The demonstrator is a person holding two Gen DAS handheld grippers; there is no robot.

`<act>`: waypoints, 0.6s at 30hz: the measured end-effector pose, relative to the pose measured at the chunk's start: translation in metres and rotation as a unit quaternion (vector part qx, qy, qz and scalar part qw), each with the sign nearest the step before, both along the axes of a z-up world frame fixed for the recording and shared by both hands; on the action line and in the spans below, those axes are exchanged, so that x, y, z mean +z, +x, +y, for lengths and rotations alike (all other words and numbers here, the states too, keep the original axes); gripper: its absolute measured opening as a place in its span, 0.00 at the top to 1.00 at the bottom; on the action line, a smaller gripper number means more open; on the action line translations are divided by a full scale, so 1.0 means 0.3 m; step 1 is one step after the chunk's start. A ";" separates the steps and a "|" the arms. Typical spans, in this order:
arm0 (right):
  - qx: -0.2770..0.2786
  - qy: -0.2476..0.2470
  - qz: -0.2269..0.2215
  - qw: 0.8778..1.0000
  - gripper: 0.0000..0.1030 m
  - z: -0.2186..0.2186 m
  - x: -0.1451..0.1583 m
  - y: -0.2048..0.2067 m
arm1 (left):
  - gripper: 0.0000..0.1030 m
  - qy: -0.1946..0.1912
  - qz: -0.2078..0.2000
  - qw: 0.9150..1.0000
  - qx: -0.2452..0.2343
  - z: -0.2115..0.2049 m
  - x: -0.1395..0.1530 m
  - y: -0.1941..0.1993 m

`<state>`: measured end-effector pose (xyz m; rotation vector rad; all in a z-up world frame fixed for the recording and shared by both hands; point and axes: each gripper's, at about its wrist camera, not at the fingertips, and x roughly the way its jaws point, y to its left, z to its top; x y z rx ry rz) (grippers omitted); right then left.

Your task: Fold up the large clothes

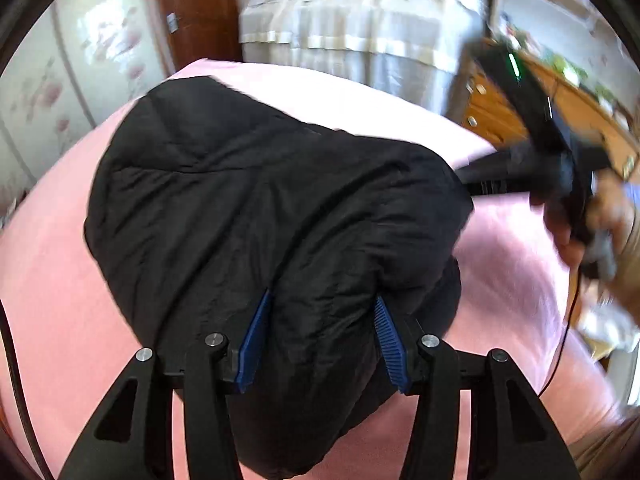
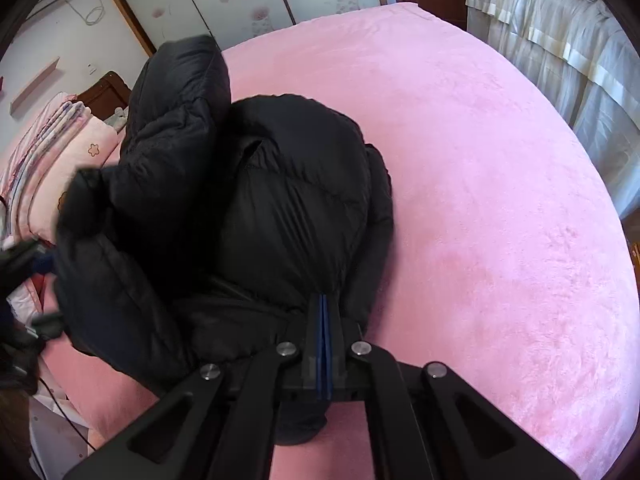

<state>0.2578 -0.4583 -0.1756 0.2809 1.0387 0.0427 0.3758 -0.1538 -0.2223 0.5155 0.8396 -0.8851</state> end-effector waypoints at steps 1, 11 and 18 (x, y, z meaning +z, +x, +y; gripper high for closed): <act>-0.003 -0.003 -0.003 1.000 0.99 -0.001 0.015 -0.004 | 0.51 0.019 -0.025 0.999 -0.018 -0.010 -0.020 -0.026; 0.010 0.066 -0.090 0.994 0.25 0.036 0.254 0.064 | 0.51 0.120 -0.160 0.971 -0.129 -0.329 0.005 -0.554; 0.050 0.034 -0.032 0.998 0.55 0.163 0.191 0.256 | 0.51 0.126 -0.183 0.964 -0.146 -0.335 -0.012 -0.585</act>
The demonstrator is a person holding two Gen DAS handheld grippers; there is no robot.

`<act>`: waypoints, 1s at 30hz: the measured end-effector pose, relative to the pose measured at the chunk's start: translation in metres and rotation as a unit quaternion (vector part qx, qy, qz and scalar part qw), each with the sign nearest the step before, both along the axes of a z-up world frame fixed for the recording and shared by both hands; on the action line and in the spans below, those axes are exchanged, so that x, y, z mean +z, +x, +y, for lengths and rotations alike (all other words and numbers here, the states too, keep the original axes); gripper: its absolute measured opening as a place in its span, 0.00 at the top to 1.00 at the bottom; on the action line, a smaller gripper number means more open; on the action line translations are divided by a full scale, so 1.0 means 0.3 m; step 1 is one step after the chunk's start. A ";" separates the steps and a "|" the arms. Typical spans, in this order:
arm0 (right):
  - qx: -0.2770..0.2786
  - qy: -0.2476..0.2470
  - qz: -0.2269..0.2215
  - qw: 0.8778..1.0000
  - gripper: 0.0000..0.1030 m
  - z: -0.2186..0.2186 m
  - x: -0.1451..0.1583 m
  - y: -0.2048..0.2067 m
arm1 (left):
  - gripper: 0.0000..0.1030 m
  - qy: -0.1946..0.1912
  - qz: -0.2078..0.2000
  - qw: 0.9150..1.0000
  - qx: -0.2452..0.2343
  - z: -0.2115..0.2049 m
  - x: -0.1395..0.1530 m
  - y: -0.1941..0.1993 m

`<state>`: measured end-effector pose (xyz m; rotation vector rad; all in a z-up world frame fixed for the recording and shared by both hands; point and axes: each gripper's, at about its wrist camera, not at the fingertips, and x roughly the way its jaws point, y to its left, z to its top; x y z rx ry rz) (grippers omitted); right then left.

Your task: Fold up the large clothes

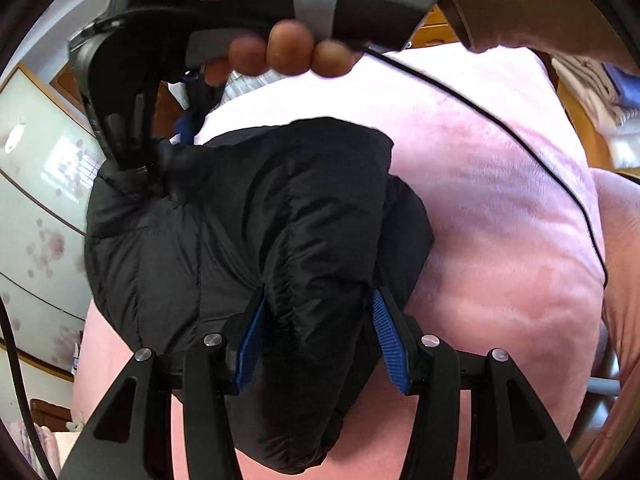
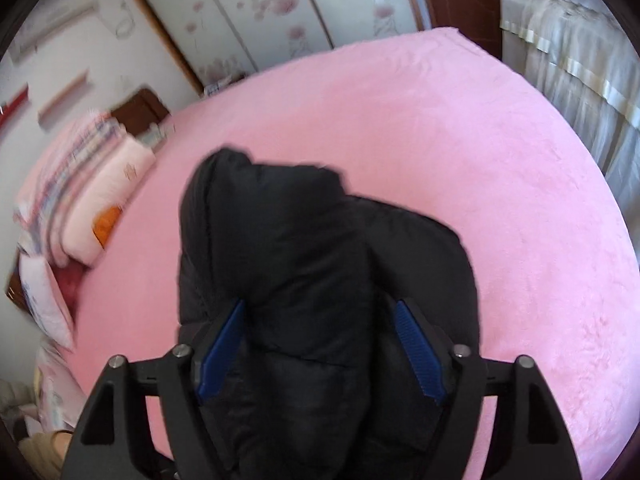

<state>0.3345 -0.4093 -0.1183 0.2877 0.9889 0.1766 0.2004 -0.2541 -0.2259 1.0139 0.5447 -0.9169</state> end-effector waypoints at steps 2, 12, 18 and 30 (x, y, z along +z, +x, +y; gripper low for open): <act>0.018 -0.003 -0.002 1.000 0.84 0.027 0.004 -0.016 | 0.51 -0.008 0.011 1.000 -0.001 0.019 -0.006 -0.024; -0.092 0.033 -0.010 0.995 0.89 -0.149 -0.138 -0.263 | 0.51 -0.091 0.137 0.983 -0.083 0.157 0.222 -0.048; -0.109 0.074 -0.014 0.991 0.88 -0.155 -0.258 -0.251 | 0.48 -0.191 0.158 0.968 -0.024 0.209 0.418 0.153; -0.138 0.087 -0.035 0.986 0.87 -0.173 -0.387 -0.202 | 0.55 -0.257 0.244 0.880 0.315 0.046 0.063 0.781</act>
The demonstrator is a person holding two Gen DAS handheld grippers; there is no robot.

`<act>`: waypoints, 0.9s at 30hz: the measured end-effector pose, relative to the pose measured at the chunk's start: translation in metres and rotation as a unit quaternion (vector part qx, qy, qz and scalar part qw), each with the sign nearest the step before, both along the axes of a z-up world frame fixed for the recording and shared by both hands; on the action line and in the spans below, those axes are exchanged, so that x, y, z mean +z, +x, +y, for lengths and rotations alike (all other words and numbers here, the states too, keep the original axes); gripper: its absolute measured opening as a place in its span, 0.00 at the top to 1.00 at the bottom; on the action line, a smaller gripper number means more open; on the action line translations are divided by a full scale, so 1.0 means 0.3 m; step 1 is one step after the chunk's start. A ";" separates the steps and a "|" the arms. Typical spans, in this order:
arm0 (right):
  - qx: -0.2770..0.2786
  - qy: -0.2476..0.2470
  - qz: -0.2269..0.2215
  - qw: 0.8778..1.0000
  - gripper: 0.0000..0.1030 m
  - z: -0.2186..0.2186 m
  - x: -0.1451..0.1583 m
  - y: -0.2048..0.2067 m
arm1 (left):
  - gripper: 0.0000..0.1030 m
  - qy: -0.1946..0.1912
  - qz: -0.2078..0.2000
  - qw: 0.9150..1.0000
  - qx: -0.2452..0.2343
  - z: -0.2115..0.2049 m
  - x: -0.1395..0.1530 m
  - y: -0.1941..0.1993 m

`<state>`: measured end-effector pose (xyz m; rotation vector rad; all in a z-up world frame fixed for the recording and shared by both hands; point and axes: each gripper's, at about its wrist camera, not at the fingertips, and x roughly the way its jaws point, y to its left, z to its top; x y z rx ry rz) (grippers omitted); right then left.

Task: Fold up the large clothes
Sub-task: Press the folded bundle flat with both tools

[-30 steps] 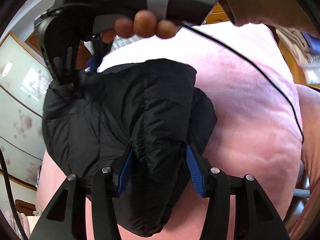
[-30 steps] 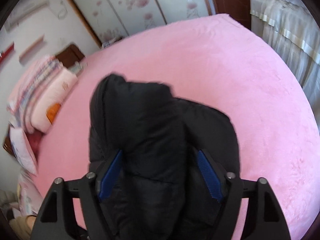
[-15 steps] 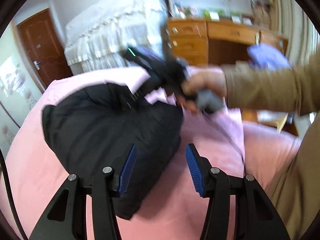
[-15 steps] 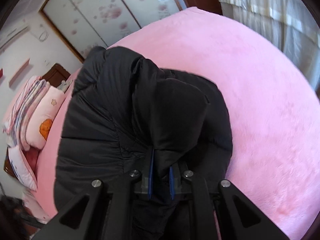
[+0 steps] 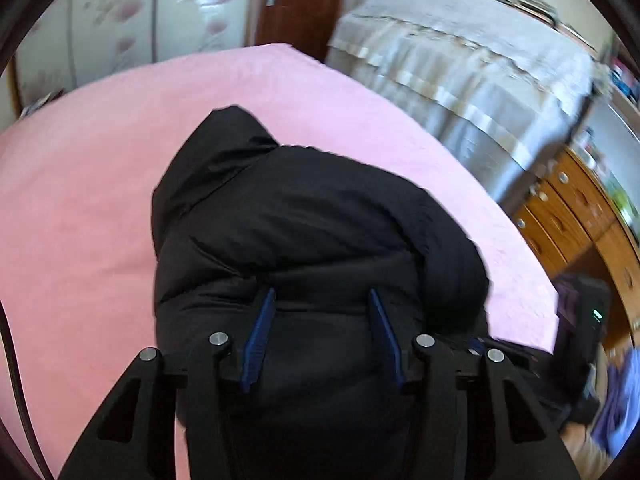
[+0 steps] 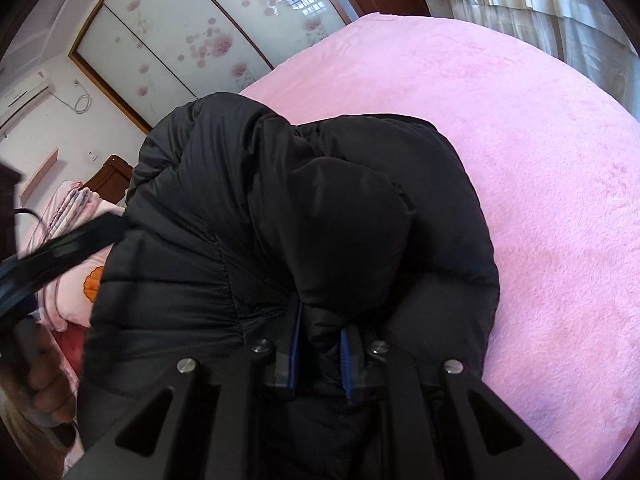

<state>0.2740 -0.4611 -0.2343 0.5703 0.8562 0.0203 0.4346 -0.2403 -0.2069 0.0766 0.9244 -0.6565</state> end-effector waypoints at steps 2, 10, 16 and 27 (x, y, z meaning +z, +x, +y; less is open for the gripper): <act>0.000 -0.006 0.001 1.000 0.87 0.006 -0.018 0.009 | 0.55 -0.003 0.000 1.000 0.016 0.000 -0.049 0.006; 0.003 -0.002 -0.001 1.000 0.88 -0.003 -0.120 0.069 | 0.53 0.090 -0.091 0.991 0.023 -0.085 -0.216 -0.073; 0.009 -0.002 0.004 1.000 0.88 -0.015 -0.170 0.075 | 0.51 0.101 -0.128 0.986 0.031 -0.096 -0.261 -0.101; 0.011 -0.043 0.021 0.999 0.88 0.085 -0.099 0.103 | 0.48 0.096 -0.098 0.990 0.004 -0.062 -0.230 -0.110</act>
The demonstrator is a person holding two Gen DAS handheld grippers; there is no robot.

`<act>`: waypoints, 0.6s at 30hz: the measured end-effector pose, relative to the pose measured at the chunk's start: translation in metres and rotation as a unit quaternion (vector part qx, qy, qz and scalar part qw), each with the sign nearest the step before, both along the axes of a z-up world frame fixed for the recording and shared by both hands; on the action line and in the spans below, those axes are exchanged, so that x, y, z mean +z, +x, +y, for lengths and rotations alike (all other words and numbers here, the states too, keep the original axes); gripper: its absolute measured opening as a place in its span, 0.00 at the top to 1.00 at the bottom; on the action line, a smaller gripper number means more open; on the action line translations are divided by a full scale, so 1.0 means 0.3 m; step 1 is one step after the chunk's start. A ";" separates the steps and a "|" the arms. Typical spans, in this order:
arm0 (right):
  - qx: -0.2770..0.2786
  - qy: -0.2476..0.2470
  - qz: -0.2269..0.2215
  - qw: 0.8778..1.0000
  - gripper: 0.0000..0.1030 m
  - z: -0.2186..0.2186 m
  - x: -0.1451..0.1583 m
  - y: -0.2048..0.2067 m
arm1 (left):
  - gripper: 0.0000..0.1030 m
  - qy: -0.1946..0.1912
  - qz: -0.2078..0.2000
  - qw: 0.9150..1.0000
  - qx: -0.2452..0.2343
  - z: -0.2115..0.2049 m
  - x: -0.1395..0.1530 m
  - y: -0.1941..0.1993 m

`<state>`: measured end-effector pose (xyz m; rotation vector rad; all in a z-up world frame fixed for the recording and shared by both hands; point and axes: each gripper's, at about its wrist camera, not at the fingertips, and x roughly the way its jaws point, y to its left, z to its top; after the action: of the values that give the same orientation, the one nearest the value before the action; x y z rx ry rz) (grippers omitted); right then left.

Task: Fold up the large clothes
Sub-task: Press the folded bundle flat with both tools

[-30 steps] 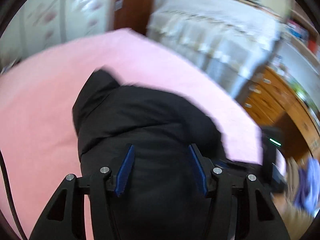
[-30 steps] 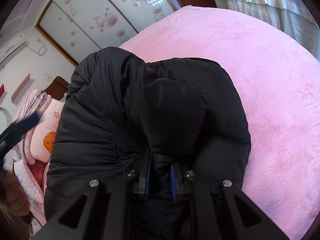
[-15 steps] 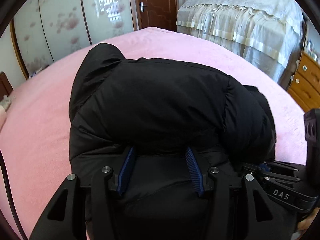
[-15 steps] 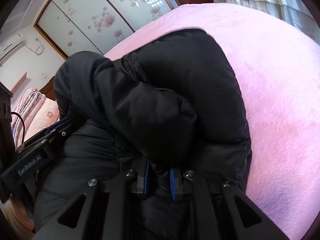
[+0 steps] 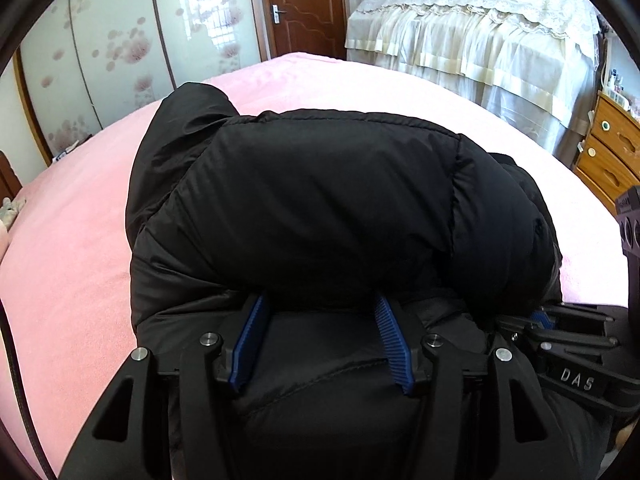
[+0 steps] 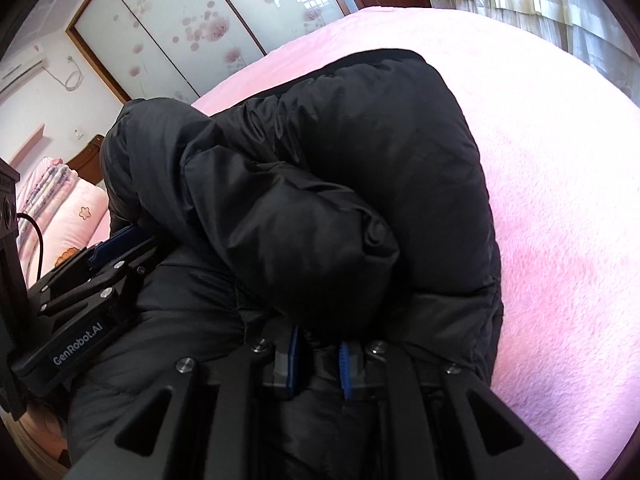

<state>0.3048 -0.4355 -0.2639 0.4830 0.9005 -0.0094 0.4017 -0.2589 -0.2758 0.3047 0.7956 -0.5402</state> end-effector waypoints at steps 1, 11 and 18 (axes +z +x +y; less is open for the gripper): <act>0.002 0.000 0.003 1.000 0.87 -0.003 0.006 0.001 | 0.48 0.000 0.004 1.000 -0.003 0.003 0.008 0.003; 0.029 0.017 0.039 0.999 0.73 -0.039 0.126 0.019 | 0.33 0.024 0.045 0.998 -0.039 0.044 0.133 0.009; 0.030 -0.070 0.019 0.997 0.53 -0.002 0.301 -0.079 | 0.27 0.022 0.047 0.998 -0.027 0.112 0.261 -0.068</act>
<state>0.2810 -0.4361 -0.1734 0.3260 0.9447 -0.0281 0.3813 -0.2254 -0.1974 0.3442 0.8940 -0.5905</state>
